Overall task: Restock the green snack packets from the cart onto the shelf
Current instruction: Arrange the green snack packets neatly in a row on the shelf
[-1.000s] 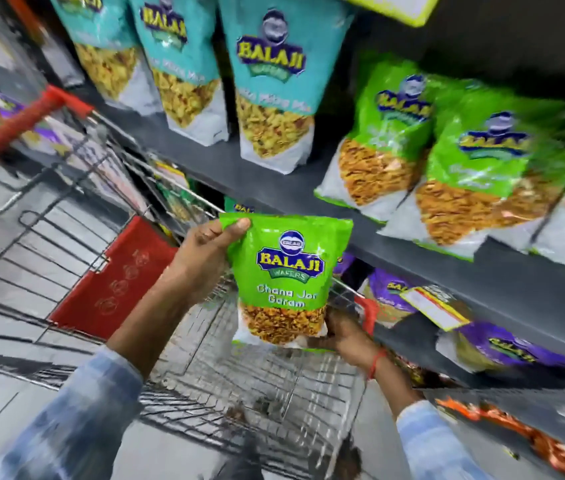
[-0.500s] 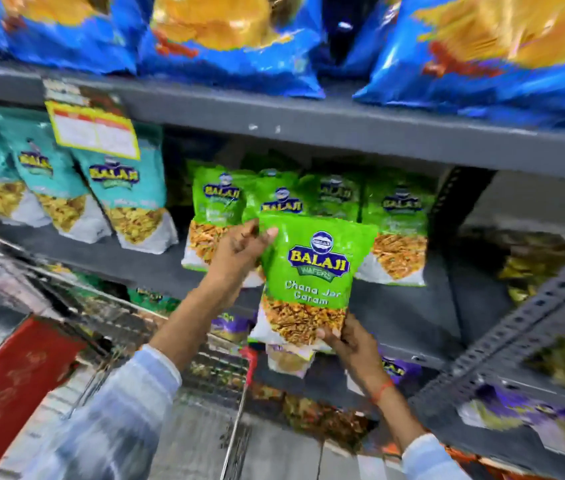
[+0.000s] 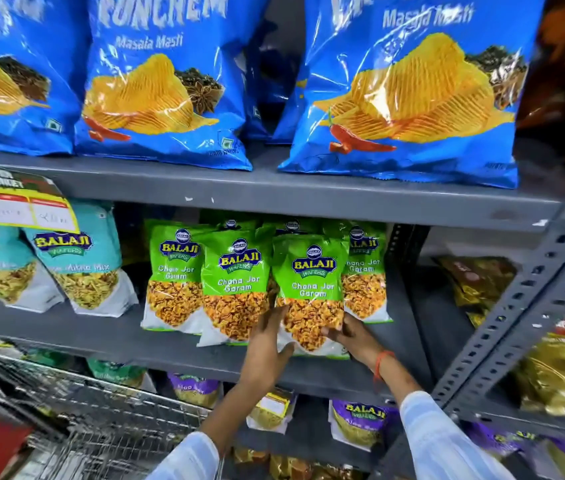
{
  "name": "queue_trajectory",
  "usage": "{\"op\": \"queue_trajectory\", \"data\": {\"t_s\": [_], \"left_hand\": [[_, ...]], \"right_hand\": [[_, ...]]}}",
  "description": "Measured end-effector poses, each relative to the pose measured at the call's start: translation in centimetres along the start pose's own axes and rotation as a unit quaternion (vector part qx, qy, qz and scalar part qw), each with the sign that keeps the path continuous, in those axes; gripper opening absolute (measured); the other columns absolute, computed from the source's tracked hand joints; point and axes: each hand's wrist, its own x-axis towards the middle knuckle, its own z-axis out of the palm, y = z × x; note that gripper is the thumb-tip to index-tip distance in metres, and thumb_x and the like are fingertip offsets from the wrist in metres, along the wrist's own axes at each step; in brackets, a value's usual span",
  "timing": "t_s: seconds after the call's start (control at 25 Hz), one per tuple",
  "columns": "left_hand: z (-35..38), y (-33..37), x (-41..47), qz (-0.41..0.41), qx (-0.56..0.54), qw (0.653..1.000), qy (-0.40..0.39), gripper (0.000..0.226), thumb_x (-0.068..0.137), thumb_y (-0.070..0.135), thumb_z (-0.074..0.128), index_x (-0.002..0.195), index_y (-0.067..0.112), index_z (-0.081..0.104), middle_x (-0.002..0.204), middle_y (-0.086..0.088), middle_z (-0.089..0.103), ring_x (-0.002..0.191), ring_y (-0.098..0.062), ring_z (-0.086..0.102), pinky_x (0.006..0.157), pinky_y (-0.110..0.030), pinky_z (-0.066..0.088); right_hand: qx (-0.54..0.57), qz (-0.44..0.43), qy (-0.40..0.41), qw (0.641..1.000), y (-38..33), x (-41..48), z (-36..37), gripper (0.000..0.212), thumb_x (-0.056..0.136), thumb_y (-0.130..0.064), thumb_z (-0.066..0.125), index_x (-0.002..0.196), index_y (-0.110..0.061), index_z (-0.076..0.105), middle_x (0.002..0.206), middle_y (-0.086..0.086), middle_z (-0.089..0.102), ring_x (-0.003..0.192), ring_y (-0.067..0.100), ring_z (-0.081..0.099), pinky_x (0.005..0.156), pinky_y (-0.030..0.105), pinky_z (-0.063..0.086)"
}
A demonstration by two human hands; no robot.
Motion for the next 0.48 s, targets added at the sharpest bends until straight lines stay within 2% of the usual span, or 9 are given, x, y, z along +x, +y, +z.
{"op": "queue_trajectory", "data": {"t_s": [0.04,0.08,0.12,0.2,0.24,0.32,0.36,0.44,0.48], "left_hand": [[0.0,-0.1,-0.2,-0.007,-0.008,1.000,0.009,0.060,0.080,0.006,0.063,0.134,0.022,0.041,0.138,-0.010,0.044,0.121,-0.028,0.047,0.094,-0.039,0.049],[0.0,-0.1,-0.2,-0.006,-0.003,1.000,0.028,0.056,0.081,0.008,0.063,0.131,0.023,0.042,0.134,-0.010,0.046,0.118,-0.027,0.047,0.091,-0.036,0.049],[-0.2,0.0,0.0,0.003,0.015,0.998,0.054,0.051,0.083,0.012,0.062,0.130,0.022,0.045,0.131,-0.011,0.048,0.116,-0.027,0.048,0.090,-0.036,0.047],[-0.7,0.8,1.1,0.041,0.062,0.991,0.115,0.040,0.086,0.022,0.060,0.125,0.018,0.050,0.126,-0.011,0.054,0.115,-0.028,0.048,0.093,-0.039,0.045],[-1.0,1.5,2.2,0.061,0.085,0.985,0.137,0.036,0.088,0.026,0.058,0.122,0.017,0.053,0.124,-0.010,0.057,0.114,-0.028,0.050,0.093,-0.040,0.044],[-1.3,3.6,5.0,0.098,0.128,0.977,0.142,0.035,0.090,0.031,0.054,0.121,0.015,0.054,0.122,-0.009,0.061,0.112,-0.029,0.052,0.094,-0.039,0.043],[-1.4,4.8,6.6,0.108,0.143,0.975,0.131,0.037,0.090,0.031,0.052,0.123,0.015,0.053,0.124,-0.009,0.061,0.113,-0.030,0.052,0.093,-0.039,0.044],[-1.4,6.8,9.4,0.120,0.184,0.969,0.111,0.039,0.092,0.027,0.049,0.129,0.015,0.048,0.130,-0.011,0.058,0.113,-0.032,0.054,0.088,-0.042,0.049],[-1.5,7.4,10.5,0.114,0.210,0.966,0.101,0.038,0.093,0.023,0.047,0.130,0.013,0.047,0.131,-0.013,0.057,0.111,-0.034,0.057,0.084,-0.045,0.052]], "right_hand": [[-0.023,0.001,0.015,1.000,-0.2,0.0,-0.2,0.030,0.086,-0.015,0.063,0.113,-0.016,0.050,0.103,-0.003,0.064,0.090,0.008,0.056,0.069,-0.008,0.040],[-0.024,0.000,0.039,0.999,-0.1,0.0,-0.4,0.029,0.084,-0.021,0.067,0.107,-0.022,0.049,0.092,-0.009,0.062,0.085,0.010,0.055,0.064,-0.006,0.041],[-0.021,0.004,0.074,0.997,0.2,-0.2,-0.4,0.031,0.082,-0.025,0.069,0.105,-0.023,0.049,0.087,-0.008,0.061,0.083,0.012,0.056,0.066,0.001,0.044],[-0.003,0.015,0.144,0.989,0.6,-0.7,0.0,0.029,0.079,-0.030,0.071,0.102,-0.021,0.054,0.086,-0.002,0.064,0.082,0.017,0.059,0.074,0.024,0.051],[0.006,0.010,0.158,0.987,0.7,-0.9,0.4,0.021,0.079,-0.031,0.071,0.093,-0.024,0.057,0.081,-0.006,0.065,0.078,0.016,0.060,0.073,0.028,0.052],[-0.016,-0.017,0.151,0.988,0.9,-1.3,1.6,0.014,0.078,-0.030,0.072,0.082,-0.028,0.059,0.072,-0.018,0.065,0.072,0.008,0.059,0.062,0.013,0.048],[-0.032,-0.029,0.148,0.988,1.0,-1.5,2.0,0.017,0.078,-0.029,0.073,0.088,-0.025,0.060,0.079,-0.018,0.067,0.077,0.007,0.060,0.061,0.012,0.045],[-0.043,-0.038,0.163,0.985,1.1,-1.5,2.5,0.035,0.076,-0.028,0.074,0.104,-0.014,0.059,0.094,-0.007,0.068,0.089,0.010,0.061,0.067,0.018,0.042],[-0.040,-0.034,0.169,0.984,1.1,-1.5,2.5,0.038,0.076,-0.028,0.075,0.106,-0.011,0.058,0.095,-0.005,0.066,0.090,0.010,0.060,0.067,0.018,0.040]]}}
